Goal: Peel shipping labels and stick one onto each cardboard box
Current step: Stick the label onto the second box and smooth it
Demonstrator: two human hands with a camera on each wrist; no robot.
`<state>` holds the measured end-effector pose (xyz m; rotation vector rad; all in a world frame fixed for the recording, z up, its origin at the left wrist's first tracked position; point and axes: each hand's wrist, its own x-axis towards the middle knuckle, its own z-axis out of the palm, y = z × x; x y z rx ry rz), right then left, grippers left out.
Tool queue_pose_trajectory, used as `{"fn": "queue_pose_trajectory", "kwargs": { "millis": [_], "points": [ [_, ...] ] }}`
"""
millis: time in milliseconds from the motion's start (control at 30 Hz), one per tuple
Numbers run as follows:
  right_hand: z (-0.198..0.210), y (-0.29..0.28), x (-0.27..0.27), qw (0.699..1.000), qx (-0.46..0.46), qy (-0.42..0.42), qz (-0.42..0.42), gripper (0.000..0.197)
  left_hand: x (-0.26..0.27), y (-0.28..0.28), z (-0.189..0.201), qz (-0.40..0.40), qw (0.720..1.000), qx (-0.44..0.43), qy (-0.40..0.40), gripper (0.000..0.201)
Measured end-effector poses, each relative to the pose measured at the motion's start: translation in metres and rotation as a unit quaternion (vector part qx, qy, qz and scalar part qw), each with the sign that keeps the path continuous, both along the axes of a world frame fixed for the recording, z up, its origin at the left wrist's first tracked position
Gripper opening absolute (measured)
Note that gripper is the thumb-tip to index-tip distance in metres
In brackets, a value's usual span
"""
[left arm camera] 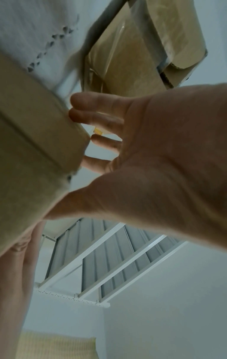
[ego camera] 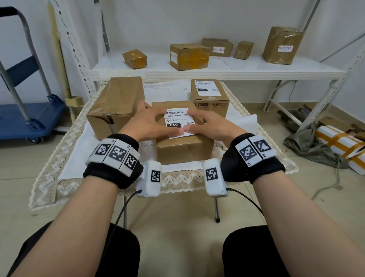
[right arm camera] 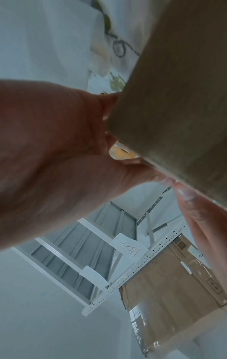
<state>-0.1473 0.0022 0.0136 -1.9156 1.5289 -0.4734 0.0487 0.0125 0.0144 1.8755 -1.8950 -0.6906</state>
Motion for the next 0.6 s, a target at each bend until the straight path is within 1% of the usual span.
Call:
{"fn": "queue_pose_trajectory", "kwargs": {
  "millis": [67,133,167,267,300,333,367,400,433,467,500,533,600],
  "points": [
    [-0.002,0.002,-0.001,0.999,0.014,-0.048,0.002,0.067,0.001,-0.001,-0.001,-0.007,1.0,0.013,0.001,0.1],
    [-0.005,0.003,-0.001,0.996,0.027,-0.086,0.007,0.068,0.001,-0.001,-0.002,-0.015,1.0,0.014,0.018,0.104],
    [-0.007,0.003,-0.001,0.995,0.033,-0.097,0.003,0.072,0.001,-0.001,-0.003,-0.012,0.999,0.018,0.033,0.106],
    [-0.008,0.004,-0.002,0.99,0.046,-0.129,-0.03,0.088,0.001,-0.003,-0.008,0.015,0.996,0.04,0.081,0.127],
    [-0.008,0.004,-0.003,0.989,0.05,-0.135,-0.038,0.088,0.002,-0.004,-0.009,0.024,0.994,0.048,0.095,0.129],
    [-0.008,0.004,-0.003,0.988,0.052,-0.141,-0.043,0.085,0.003,-0.005,-0.01,0.035,0.992,0.056,0.11,0.126],
    [-0.009,0.003,-0.003,0.986,0.058,-0.151,-0.05,0.082,0.004,-0.007,-0.013,0.045,0.989,0.063,0.129,0.114],
    [-0.009,0.003,-0.003,0.983,0.062,-0.162,-0.056,0.079,0.004,-0.007,-0.013,0.052,0.985,0.07,0.151,0.093],
    [-0.008,0.004,-0.003,0.981,0.065,-0.174,-0.064,0.077,0.002,-0.006,-0.013,0.053,0.981,0.075,0.173,0.066],
    [-0.008,0.003,-0.003,0.977,0.068,-0.187,-0.07,0.074,0.001,-0.005,-0.013,0.05,0.976,0.079,0.198,0.046],
    [-0.009,0.002,-0.003,0.974,0.074,-0.201,-0.075,0.069,0.0,-0.005,-0.012,0.05,0.971,0.078,0.221,0.038],
    [-0.009,0.002,-0.002,0.971,0.078,-0.213,-0.076,0.064,-0.001,-0.004,-0.011,0.053,0.965,0.078,0.243,0.043],
    [-0.01,-0.001,-0.002,0.965,0.079,-0.234,-0.085,0.057,0.0,-0.005,-0.009,0.069,0.953,0.075,0.287,0.076]
  ]
}}
